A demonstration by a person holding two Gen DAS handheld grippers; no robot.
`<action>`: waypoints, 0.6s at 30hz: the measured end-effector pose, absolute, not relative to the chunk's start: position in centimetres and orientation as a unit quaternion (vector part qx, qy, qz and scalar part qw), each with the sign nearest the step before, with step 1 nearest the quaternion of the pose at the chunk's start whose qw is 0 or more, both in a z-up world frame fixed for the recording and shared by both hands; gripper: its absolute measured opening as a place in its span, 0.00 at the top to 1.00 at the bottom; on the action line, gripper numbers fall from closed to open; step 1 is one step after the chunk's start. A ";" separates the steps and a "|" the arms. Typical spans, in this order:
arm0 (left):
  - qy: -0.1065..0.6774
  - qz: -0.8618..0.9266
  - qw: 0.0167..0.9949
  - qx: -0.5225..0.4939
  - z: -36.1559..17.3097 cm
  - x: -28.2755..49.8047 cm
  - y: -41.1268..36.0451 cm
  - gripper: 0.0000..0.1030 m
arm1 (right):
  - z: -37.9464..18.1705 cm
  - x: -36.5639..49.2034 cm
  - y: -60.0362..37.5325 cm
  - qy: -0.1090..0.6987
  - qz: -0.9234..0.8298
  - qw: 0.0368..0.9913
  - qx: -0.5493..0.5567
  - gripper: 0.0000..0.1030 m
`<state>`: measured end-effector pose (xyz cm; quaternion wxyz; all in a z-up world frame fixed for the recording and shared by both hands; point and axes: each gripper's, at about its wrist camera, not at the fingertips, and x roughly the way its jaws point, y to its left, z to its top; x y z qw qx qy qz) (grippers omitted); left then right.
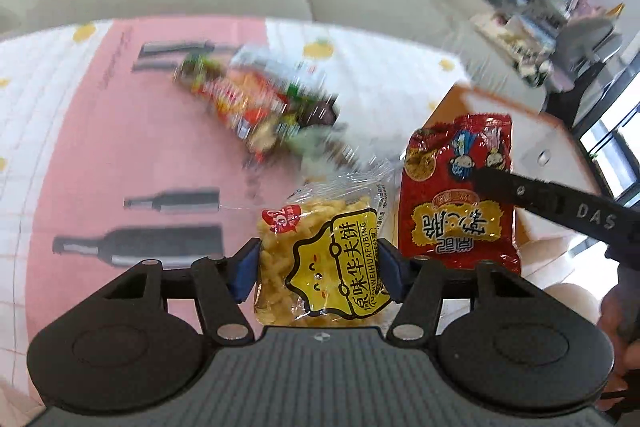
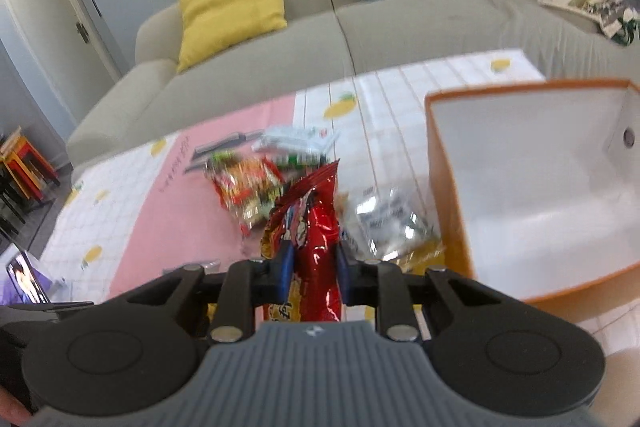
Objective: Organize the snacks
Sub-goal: 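Lift both bags and carry them over the orange box, lowering inside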
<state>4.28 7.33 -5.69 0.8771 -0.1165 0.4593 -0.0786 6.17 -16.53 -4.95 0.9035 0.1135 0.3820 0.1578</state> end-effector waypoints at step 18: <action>0.382 -0.217 0.897 -0.058 2.9 12.5 -7.2 0.33 | 2.0 9.9 -29.4 0.329 0.056 0.940 0.074 0.81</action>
